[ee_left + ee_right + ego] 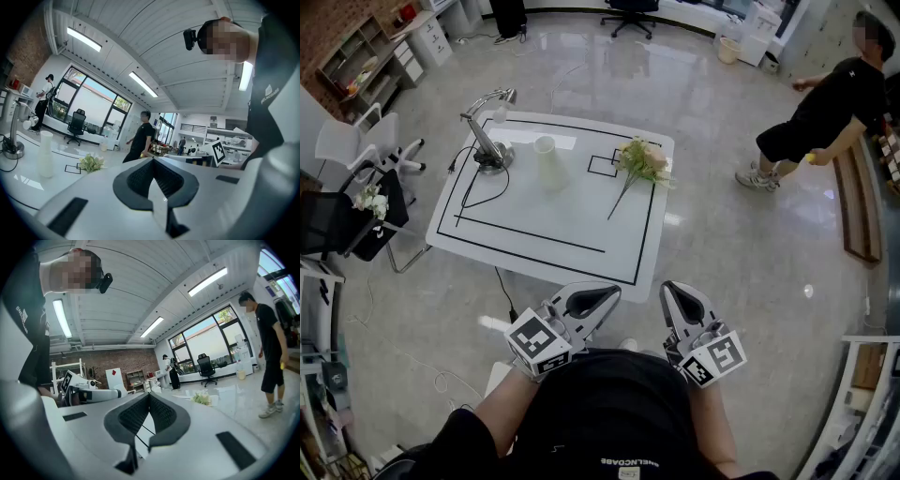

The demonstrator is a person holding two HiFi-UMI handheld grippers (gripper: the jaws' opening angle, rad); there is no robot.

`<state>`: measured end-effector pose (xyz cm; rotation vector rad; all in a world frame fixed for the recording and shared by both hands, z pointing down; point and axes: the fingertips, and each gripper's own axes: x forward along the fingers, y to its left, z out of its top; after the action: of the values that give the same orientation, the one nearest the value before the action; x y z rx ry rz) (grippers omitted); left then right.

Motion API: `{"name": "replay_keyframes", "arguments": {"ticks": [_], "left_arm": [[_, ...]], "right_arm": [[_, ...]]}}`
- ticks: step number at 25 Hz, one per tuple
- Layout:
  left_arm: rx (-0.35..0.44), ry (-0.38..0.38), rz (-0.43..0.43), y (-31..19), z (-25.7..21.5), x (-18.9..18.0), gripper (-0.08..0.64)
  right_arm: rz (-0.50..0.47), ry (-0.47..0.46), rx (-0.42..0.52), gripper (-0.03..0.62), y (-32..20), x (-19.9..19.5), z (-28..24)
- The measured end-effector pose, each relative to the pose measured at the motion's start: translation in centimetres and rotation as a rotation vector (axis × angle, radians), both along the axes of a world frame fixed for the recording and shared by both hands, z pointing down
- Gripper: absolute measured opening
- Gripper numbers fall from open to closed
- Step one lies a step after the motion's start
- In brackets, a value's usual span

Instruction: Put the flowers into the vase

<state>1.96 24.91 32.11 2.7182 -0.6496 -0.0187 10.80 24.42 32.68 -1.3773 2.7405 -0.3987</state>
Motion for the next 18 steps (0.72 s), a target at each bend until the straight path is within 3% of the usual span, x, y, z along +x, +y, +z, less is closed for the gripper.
{"name": "replay_keyframes", "arguments": {"ticks": [5,10,14,18], "left_arm": [[0.047,-0.072,-0.008,0.3,0.3,-0.4,0.005],[0.044,-0.034,0.007,0.5,-0.1,-0.6,0.005],[0.021,0.014,-0.002,0.3,0.0,-1.2,0.005],[0.023,0.006,-0.010,-0.1,0.8,-2.8,0.005]], "right_arm": [[-0.009,0.025,0.014,0.011,0.1,-0.9,-0.1],[-0.015,0.046,0.014,0.011,0.1,-1.6,0.3],[0.004,0.006,0.010,0.011,0.1,-1.8,0.2],[0.027,-0.004,0.000,0.012,-0.1,-2.6,0.4]]}}
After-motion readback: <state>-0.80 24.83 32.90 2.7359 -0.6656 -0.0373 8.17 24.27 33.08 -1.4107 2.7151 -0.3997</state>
